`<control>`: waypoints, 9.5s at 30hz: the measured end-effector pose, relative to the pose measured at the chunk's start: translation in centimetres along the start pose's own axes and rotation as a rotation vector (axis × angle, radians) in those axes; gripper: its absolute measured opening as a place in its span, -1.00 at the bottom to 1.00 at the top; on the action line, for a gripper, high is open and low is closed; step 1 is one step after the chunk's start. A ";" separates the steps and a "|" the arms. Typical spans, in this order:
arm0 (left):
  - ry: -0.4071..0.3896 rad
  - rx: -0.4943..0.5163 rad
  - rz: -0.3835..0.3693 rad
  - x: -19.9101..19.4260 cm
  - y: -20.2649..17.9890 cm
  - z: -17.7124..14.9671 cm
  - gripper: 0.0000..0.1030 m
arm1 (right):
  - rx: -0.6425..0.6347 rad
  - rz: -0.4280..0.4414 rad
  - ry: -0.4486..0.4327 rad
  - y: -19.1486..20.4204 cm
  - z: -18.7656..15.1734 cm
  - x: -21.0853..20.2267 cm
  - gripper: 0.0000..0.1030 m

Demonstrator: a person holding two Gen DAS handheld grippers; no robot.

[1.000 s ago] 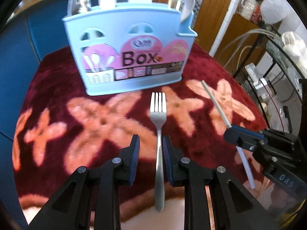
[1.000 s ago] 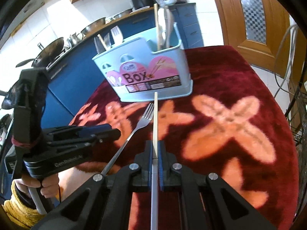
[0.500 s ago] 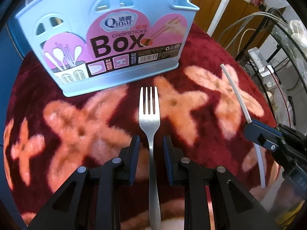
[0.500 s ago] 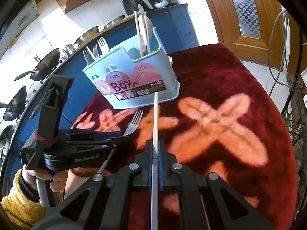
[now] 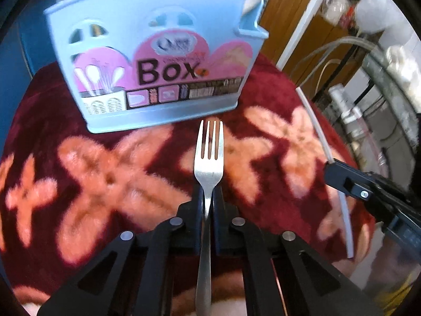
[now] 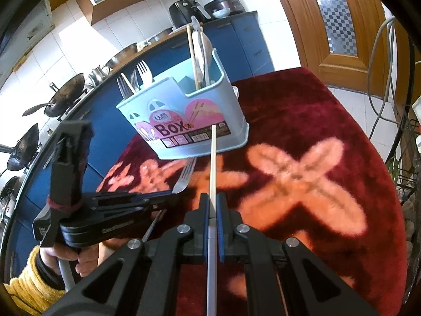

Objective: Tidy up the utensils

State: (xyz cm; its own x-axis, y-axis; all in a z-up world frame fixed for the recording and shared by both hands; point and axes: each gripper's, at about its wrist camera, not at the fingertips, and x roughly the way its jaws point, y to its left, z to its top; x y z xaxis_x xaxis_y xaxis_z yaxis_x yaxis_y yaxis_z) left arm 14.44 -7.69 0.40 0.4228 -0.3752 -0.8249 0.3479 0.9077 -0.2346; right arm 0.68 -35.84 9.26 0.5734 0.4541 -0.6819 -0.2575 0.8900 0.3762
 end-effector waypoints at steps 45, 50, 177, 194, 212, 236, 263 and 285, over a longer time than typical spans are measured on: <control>-0.002 -0.077 -0.081 -3.3 0.2 1.2 -0.72 | -0.018 0.036 -0.221 1.4 3.1 -3.5 -0.87; 0.090 -0.107 -0.059 -0.7 -0.2 1.0 -0.72 | 0.000 0.037 -0.230 0.3 2.8 -3.9 -0.86; -0.566 -0.077 0.287 -6.9 4.9 1.7 0.49 | -0.238 -0.180 -0.337 5.2 3.0 2.9 0.62; -0.555 -0.102 0.329 -4.7 6.5 1.0 0.52 | -0.207 -0.214 -0.330 3.6 2.4 4.1 0.69; -0.559 -0.104 0.345 -4.9 6.5 0.8 0.53 | -0.206 -0.218 -0.329 3.3 2.1 4.2 0.71; -0.560 -0.089 0.339 -4.7 6.3 0.8 0.53 | -0.205 -0.219 -0.326 3.2 2.0 4.2 0.72; -0.562 -0.084 0.338 -4.7 6.1 0.8 0.53 | -0.206 -0.219 -0.325 3.2 2.1 4.2 0.72; -0.563 -0.085 0.339 -4.6 6.0 0.7 0.53 | -0.209 -0.221 -0.323 3.0 2.0 4.1 0.72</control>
State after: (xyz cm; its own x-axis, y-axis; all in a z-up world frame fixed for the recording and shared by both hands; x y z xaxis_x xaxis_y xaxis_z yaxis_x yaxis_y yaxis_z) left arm 15.18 -0.60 3.17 0.8781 -0.0866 -0.4706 0.0617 0.9958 -0.0681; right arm 3.80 -31.37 8.85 0.8376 0.2457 -0.4878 -0.2340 0.9684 0.0861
